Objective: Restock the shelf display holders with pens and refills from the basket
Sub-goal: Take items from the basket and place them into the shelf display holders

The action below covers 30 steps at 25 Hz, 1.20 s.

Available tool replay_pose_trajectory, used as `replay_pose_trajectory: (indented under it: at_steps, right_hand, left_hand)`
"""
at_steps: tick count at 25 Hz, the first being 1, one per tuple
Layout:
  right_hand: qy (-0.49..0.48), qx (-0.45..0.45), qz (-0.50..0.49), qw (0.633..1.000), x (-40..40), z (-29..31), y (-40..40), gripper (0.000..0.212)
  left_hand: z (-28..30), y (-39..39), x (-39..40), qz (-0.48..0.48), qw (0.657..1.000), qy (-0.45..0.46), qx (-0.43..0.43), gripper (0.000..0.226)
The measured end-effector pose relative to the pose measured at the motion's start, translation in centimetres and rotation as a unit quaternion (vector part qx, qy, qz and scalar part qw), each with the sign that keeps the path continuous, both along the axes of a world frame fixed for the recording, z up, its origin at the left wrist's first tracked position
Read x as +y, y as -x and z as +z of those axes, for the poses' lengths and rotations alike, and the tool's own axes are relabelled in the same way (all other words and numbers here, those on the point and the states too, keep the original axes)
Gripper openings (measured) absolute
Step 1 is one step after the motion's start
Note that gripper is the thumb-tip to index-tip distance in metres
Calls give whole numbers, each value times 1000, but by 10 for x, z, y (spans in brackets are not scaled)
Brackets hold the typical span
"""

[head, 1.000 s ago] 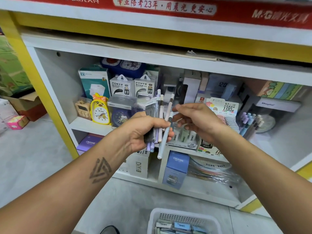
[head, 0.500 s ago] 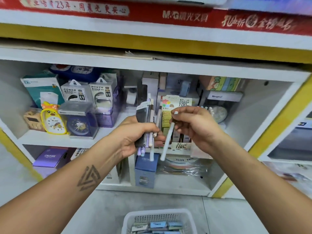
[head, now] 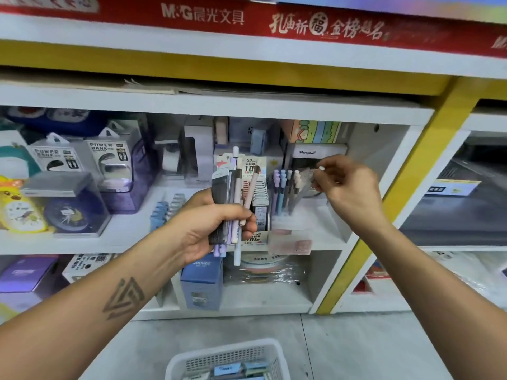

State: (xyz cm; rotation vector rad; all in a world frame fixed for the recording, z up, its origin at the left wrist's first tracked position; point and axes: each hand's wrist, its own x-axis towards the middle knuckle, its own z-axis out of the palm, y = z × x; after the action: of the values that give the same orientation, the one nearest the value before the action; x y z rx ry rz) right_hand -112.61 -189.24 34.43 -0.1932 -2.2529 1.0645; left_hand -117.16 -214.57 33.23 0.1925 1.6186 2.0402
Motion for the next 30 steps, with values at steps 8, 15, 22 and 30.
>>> replay_pose_trajectory:
  at_steps: [8,15,22,30]
  right_hand:
    - [-56,-9,16,998,5,-19,14,15]
    - [-144,-41,29,988,-2,-30,33,15]
    - [-213,-37,51,975,-7,-25,43,13]
    - [-283,-158,-38,945,-19,-18,42,31]
  left_hand:
    - [-8,7,11,1,1000,-11,-10,15]
    - [-13,12,10,-11,1000,-4,-9,12]
    - [-16,12,5,-30,1000,6,-6,8]
    - [-11,8,5,-58,998,-5,-3,12]
